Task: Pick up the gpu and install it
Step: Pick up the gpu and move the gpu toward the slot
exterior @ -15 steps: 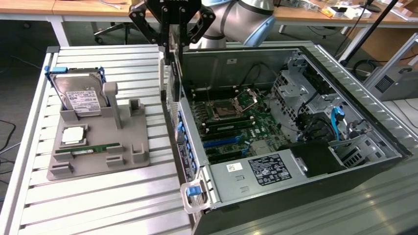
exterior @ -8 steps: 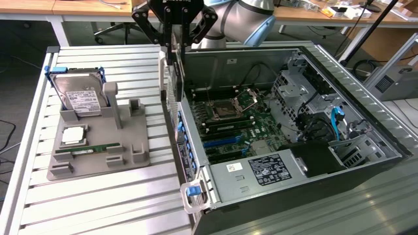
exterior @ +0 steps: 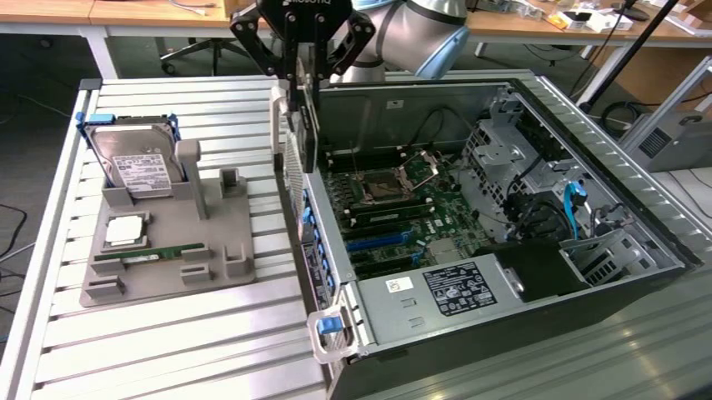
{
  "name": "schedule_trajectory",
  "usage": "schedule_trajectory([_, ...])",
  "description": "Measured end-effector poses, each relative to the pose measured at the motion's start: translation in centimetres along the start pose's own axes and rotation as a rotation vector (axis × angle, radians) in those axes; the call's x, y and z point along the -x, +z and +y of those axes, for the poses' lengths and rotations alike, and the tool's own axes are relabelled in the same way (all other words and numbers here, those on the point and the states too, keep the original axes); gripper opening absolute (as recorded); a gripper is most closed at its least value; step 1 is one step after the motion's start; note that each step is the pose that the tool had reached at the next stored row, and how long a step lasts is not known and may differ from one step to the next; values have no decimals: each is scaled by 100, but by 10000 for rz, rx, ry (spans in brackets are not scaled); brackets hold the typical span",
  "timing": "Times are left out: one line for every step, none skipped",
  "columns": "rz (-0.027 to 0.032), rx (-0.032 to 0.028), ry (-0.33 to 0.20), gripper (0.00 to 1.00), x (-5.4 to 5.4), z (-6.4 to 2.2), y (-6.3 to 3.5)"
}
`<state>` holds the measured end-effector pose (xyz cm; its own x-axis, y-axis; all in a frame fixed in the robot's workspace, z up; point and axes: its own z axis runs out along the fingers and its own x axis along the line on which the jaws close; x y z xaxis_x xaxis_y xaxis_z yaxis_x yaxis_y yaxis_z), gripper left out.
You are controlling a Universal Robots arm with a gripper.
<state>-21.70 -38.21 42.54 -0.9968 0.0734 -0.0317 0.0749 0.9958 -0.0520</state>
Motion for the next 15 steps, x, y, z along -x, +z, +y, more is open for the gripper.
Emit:
schedule_trajectory([0, 0, 0, 27, 5, 0, 1])
schedule_trajectory([0, 1, 0, 27, 9, 0, 2])
schedule_trajectory([0, 0, 0, 27, 13, 0, 3])
schedule_trajectory([0, 0, 0, 27, 18, 0, 3])
schedule_trajectory([0, 1, 0, 27, 23, 0, 5])
schedule_trajectory([0, 0, 0, 27, 28, 0, 5])
schedule_trajectory([0, 0, 0, 27, 33, 1, 6])
schedule_trajectory([0, 0, 0, 27, 38, 1, 7])
schedule_trajectory([0, 0, 0, 27, 43, 1, 8])
schedule_trajectory([0, 0, 0, 27, 49, 1, 9])
schedule_trajectory([0, 0, 0, 27, 55, 1, 10])
schedule_trajectory([0, 0, 0, 27, 62, 1, 11])
schedule_trajectory([0, 1, 0, 27, 68, 2, 12])
schedule_trajectory([0, 0, 0, 27, 72, 2, 12])
schedule_trajectory([0, 0, 1, 27, 77, 2, 13])
